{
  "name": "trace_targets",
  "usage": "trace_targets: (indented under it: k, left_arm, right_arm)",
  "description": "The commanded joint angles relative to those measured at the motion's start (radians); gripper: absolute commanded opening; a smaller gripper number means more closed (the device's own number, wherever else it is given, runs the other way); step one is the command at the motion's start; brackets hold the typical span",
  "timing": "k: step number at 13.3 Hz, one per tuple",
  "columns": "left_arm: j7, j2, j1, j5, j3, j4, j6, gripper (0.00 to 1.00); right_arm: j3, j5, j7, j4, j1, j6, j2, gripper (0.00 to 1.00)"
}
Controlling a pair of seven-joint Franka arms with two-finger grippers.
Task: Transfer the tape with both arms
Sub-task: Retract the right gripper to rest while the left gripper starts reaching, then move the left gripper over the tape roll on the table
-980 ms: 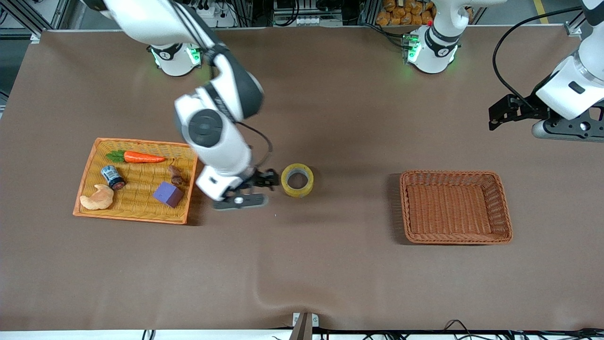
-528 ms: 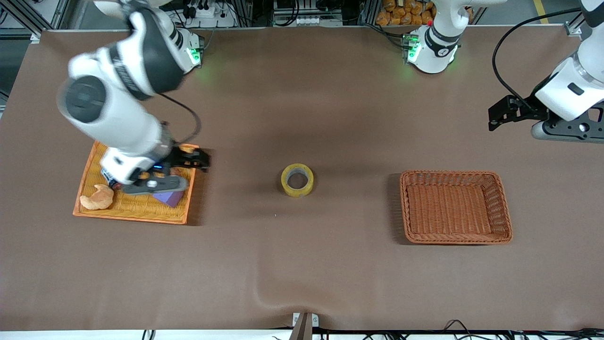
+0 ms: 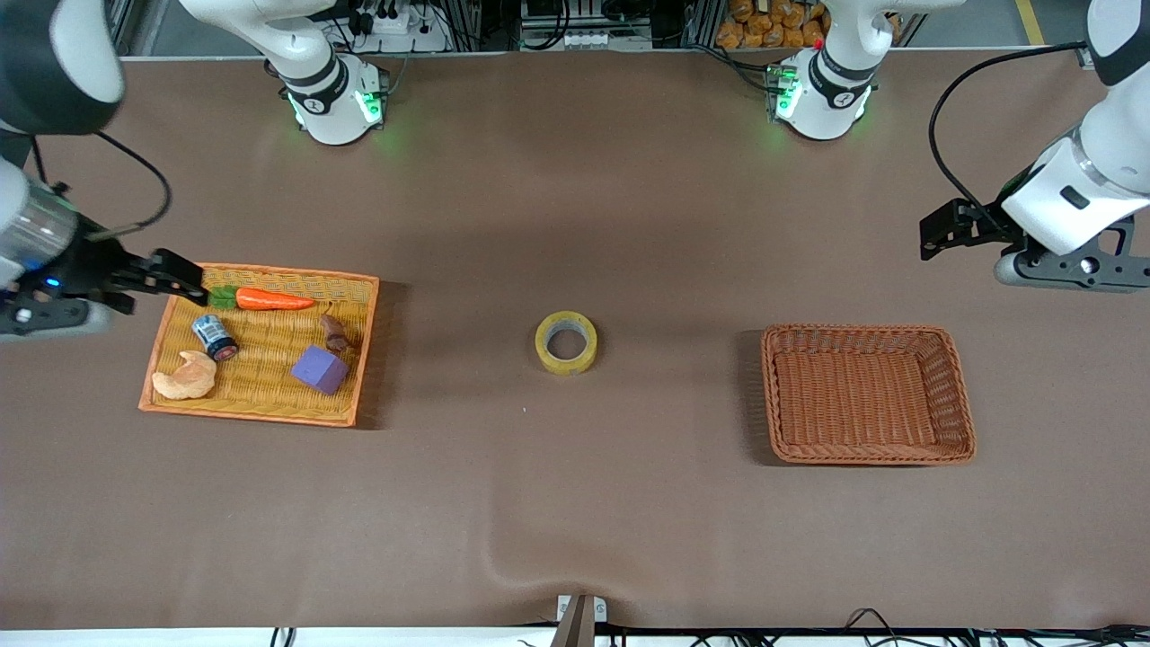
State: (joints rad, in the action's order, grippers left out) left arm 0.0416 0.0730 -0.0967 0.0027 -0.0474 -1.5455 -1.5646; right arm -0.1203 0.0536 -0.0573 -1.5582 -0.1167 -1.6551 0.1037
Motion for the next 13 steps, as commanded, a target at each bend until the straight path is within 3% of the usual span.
trace_targets:
  k: [1,4,9,13]
  left_arm:
    - [0.071,0.057,-0.003,-0.013,-0.002,0.022,0.017,1.00]
    - [0.132,0.138,-0.011,-0.012,-0.008,0.024,0.011,1.00]
    - [0.208,0.324,-0.191,-0.004,-0.032,0.061,-0.164,1.00]
    - [0.432,0.412,-0.354,-0.003,-0.032,0.061,-0.224,1.00]
  right_arm:
    - [0.013,-0.006,-0.013,-0.037,0.074,0.053,-0.064,1.00]
    - [0.014,-0.012,-0.061,-0.042,0.121,0.135,-0.108,1.00]
    - [0.014,-0.014,-0.026,-0.032,0.163,0.185,-0.116,1.00]
    - [0.014,-0.060,-0.021,-0.013,0.135,0.150,-0.114,1.00]
